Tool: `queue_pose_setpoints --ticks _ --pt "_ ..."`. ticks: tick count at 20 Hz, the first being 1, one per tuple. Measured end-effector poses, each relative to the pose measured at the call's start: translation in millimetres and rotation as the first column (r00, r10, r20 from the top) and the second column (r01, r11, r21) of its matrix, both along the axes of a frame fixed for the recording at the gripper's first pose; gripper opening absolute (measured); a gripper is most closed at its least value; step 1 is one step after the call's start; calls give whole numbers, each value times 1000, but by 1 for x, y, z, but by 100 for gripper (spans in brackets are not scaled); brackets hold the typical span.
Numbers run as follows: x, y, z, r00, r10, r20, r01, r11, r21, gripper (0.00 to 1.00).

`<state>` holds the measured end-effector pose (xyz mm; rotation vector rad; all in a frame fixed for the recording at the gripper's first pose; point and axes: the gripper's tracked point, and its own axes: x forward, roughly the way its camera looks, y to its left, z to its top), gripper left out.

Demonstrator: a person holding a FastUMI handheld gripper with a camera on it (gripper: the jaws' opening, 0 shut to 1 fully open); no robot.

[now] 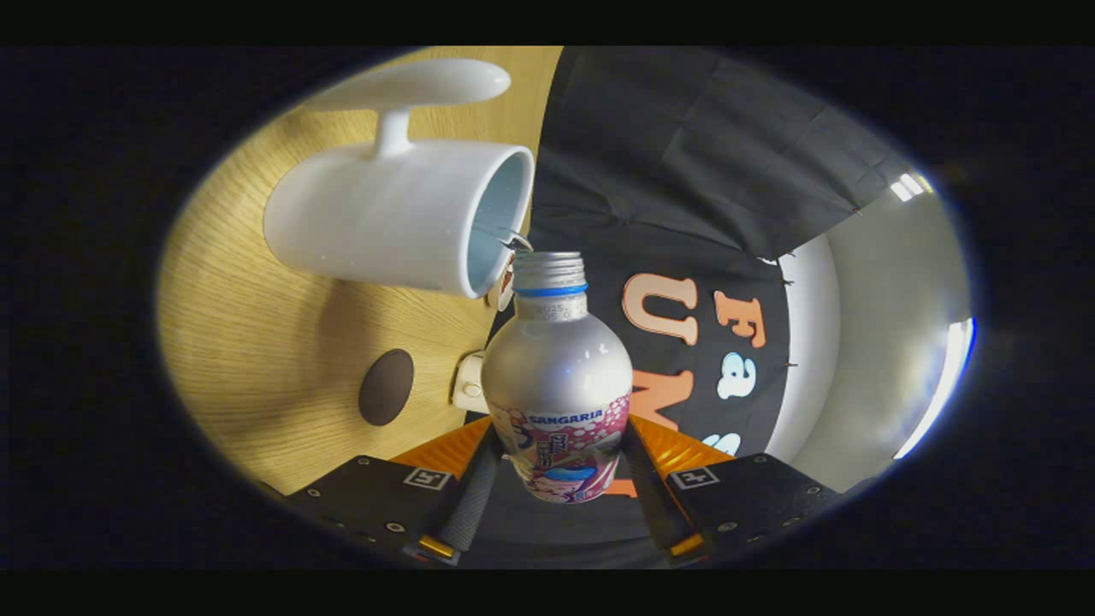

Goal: Take the bottle from table, then pour the juice into the cup, finally place the bottle on the coaster

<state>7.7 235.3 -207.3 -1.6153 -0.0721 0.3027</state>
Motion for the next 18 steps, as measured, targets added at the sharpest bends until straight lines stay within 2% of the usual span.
queue_pose_setpoints --ticks 18 --pt "4 4 10 999 30 30 -28 999 -46 77"
